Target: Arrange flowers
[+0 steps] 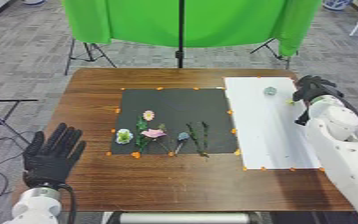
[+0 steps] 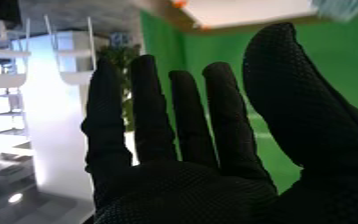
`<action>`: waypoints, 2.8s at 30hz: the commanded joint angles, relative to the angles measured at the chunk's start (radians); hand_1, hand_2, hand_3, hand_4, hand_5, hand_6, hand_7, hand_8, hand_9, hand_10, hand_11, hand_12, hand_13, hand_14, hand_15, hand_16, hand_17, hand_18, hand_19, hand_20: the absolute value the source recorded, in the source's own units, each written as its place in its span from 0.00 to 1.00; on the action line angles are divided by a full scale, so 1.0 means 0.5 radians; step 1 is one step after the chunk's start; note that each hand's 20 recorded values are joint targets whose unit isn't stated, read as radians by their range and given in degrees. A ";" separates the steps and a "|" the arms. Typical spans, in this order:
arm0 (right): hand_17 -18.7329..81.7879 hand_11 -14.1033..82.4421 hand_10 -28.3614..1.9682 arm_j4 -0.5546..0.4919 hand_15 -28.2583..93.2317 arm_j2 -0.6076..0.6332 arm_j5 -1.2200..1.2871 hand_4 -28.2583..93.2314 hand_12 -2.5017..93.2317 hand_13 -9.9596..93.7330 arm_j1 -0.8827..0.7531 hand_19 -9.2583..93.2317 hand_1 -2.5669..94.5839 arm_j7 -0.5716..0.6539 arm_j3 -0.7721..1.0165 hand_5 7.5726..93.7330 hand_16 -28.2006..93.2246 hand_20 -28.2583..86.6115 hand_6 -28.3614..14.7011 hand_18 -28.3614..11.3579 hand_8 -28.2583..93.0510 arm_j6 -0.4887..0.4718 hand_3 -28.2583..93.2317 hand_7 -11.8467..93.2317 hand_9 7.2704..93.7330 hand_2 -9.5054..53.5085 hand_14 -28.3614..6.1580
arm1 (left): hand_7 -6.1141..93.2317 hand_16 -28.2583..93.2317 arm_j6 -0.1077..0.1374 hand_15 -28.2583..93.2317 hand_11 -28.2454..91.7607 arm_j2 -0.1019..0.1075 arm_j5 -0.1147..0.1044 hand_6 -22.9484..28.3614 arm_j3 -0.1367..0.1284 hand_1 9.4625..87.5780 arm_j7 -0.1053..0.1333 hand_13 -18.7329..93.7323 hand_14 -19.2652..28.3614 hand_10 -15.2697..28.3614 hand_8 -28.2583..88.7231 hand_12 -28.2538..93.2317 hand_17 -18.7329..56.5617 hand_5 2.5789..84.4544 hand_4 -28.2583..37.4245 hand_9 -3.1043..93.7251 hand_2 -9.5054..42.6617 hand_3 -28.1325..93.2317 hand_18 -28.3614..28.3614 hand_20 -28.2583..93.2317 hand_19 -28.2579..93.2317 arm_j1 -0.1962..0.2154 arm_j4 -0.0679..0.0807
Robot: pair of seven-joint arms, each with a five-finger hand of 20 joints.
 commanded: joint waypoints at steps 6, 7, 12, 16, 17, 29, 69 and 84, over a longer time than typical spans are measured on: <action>0.37 0.23 0.68 0.073 0.37 -0.119 -0.220 0.00 0.15 0.54 -0.023 0.72 0.54 0.009 0.001 0.48 0.42 0.48 0.73 0.24 0.12 -0.386 0.86 0.27 0.46 0.00 0.54 | 0.21 0.18 0.067 0.49 0.43 0.001 0.119 0.63 0.036 0.21 -0.050 0.46 0.69 0.69 0.14 0.32 0.17 0.53 0.00 0.45 0.45 0.85 0.74 0.33 0.51 -0.014 0.012; 0.38 0.25 0.68 0.079 0.39 -0.115 -0.226 0.00 0.15 0.58 -0.048 0.74 0.56 0.010 -0.015 0.53 0.42 0.50 0.74 0.24 0.11 -0.280 0.86 0.28 0.52 0.00 0.57 | 0.21 0.18 0.059 0.49 0.43 0.001 0.117 0.63 0.037 0.21 -0.055 0.46 0.69 0.69 0.14 0.32 0.17 0.53 0.00 0.45 0.45 0.85 0.74 0.33 0.51 -0.016 0.015; 0.42 0.22 0.68 0.023 0.43 -0.095 -0.243 0.00 0.37 0.73 -0.150 0.78 0.66 -0.065 -0.059 0.77 0.56 0.57 0.77 0.27 0.20 -0.008 0.76 0.35 0.85 0.00 0.69 | 0.21 0.18 0.049 0.49 0.43 -0.002 0.090 0.63 0.038 0.21 -0.052 0.46 0.69 0.69 0.14 0.32 0.17 0.53 0.00 0.46 0.45 0.85 0.74 0.33 0.51 -0.021 0.025; 0.43 0.23 0.68 -0.251 0.44 -0.010 -0.177 0.00 0.42 0.76 -0.272 0.79 0.68 -0.144 -0.071 0.81 0.60 0.60 0.76 0.28 0.21 0.124 0.74 0.36 0.90 0.01 0.69 | 0.21 0.18 0.038 0.49 0.43 0.001 0.084 0.64 0.034 0.21 -0.036 0.46 0.69 0.69 0.14 0.32 0.17 0.53 0.00 0.46 0.45 0.85 0.74 0.33 0.51 -0.009 0.023; 0.43 0.24 0.68 -0.334 0.44 0.013 -0.150 0.00 0.43 0.76 -0.294 0.79 0.68 -0.170 -0.087 0.81 0.60 0.60 0.76 0.28 0.22 0.162 0.74 0.36 0.90 0.01 0.69 | 0.21 0.18 0.044 0.49 0.43 0.001 0.076 0.64 0.031 0.21 -0.027 0.46 0.69 0.69 0.14 0.32 0.17 0.53 0.00 0.45 0.45 0.85 0.74 0.33 0.51 0.003 0.016; 0.43 0.23 0.65 -0.812 0.45 -0.206 -0.076 0.00 0.43 0.76 -0.173 0.80 0.65 -0.499 -0.557 0.81 0.60 0.61 0.74 0.25 0.22 0.289 0.79 0.36 0.91 0.00 0.67 | 0.21 0.18 0.036 0.49 0.44 -0.005 0.062 0.63 0.020 0.21 -0.027 0.46 0.69 0.69 0.14 0.32 0.17 0.53 0.00 0.46 0.45 0.85 0.74 0.33 0.51 0.028 0.005; 0.39 0.33 0.53 -0.891 0.53 -0.172 -0.151 0.00 0.20 0.64 -0.369 0.77 0.52 -0.450 -0.583 0.56 0.42 0.54 0.67 0.23 0.13 0.008 0.90 0.25 0.66 0.00 0.55 | 0.22 0.18 0.119 0.50 0.44 -0.022 0.040 0.63 0.018 0.21 -0.050 0.46 0.69 0.69 0.14 0.31 0.17 0.53 0.00 0.46 0.47 0.85 0.74 0.33 0.51 0.001 0.031; 0.29 0.22 0.52 -0.198 0.33 -0.029 -0.019 0.00 0.15 0.38 0.058 0.62 0.38 -0.220 -0.148 0.37 0.39 0.45 0.64 0.33 0.14 0.042 0.92 0.24 0.33 0.12 0.43 | 0.22 0.18 0.115 0.50 0.44 0.026 0.025 0.63 0.104 0.21 0.117 0.46 0.69 0.68 0.14 0.31 0.17 0.53 0.00 0.46 0.46 0.85 0.74 0.32 0.51 -0.032 0.014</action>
